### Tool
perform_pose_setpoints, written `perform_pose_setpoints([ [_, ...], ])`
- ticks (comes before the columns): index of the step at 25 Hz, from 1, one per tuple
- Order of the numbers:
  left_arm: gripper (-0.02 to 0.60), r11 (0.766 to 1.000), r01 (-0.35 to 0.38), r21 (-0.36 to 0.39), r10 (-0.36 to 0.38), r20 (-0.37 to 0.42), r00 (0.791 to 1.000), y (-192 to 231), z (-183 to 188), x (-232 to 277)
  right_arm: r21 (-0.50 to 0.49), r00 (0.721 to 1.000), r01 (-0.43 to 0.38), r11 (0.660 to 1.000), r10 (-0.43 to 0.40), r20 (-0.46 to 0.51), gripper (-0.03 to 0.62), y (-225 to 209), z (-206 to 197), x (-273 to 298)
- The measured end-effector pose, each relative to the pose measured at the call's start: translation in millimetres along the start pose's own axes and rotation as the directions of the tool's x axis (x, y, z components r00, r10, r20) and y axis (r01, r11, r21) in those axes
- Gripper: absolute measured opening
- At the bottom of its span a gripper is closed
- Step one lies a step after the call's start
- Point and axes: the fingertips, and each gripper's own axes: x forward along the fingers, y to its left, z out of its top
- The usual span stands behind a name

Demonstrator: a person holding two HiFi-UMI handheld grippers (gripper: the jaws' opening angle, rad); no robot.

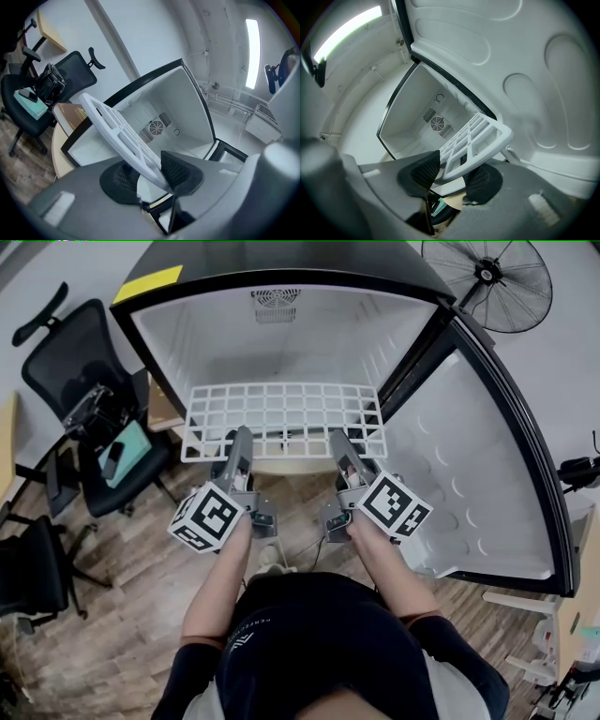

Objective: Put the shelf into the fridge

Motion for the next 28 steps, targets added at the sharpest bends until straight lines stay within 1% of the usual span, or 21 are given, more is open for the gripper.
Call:
perform_pose_setpoints([
  [4, 0.140, 1.000, -0.004, 0.009, 0.004, 0.003, 1.000, 0.2, -1.0, -0.7, 0.016, 1.000, 0.002, 1.000, -0.002, -0.003, 0.135, -0.9, -0.4, -0.1],
  [7, 0.140, 1.000, 0.004, -0.006, -0.004, 0.013, 1.000, 0.0, -1.8, 0.0, 0.016, 1.000, 0.006, 1.000, -0.006, -0.009, 0.137, -0.9, -0.7, -0.1],
  [12, 0.140, 1.000, 0.000, -0.008, 0.001, 0.021, 1.000, 0.9, -1.6, 0.3, 0.017, 1.000, 0.004, 1.000, -0.004, -0.015, 0.137, -1.1, -0.8, 0.6],
  [17, 0.140, 1.000, -0.022, 0.018, 0.021, 0.023, 0.999, 0.8, 0.8, -1.2, 0.020, 1.000, 0.002, 1.000, -0.001, -0.023, 0.137, -1.4, -0.8, 0.6],
  [24, 0.140, 1.000, -0.008, -0.010, 0.009, 0.046, 0.999, -2.1, -3.2, -3.8, 0.012, 0.999, -0.011, 1.000, 0.011, -0.033, 0.135, -1.7, 0.7, 0.2],
  [28, 0.140, 1.000, -0.011, -0.009, 0.012, 0.045, 0.999, -2.6, -3.4, -3.1, 0.010, 0.999, -0.016, 1.000, 0.016, -0.037, 0.135, -2.0, 1.8, 1.1],
])
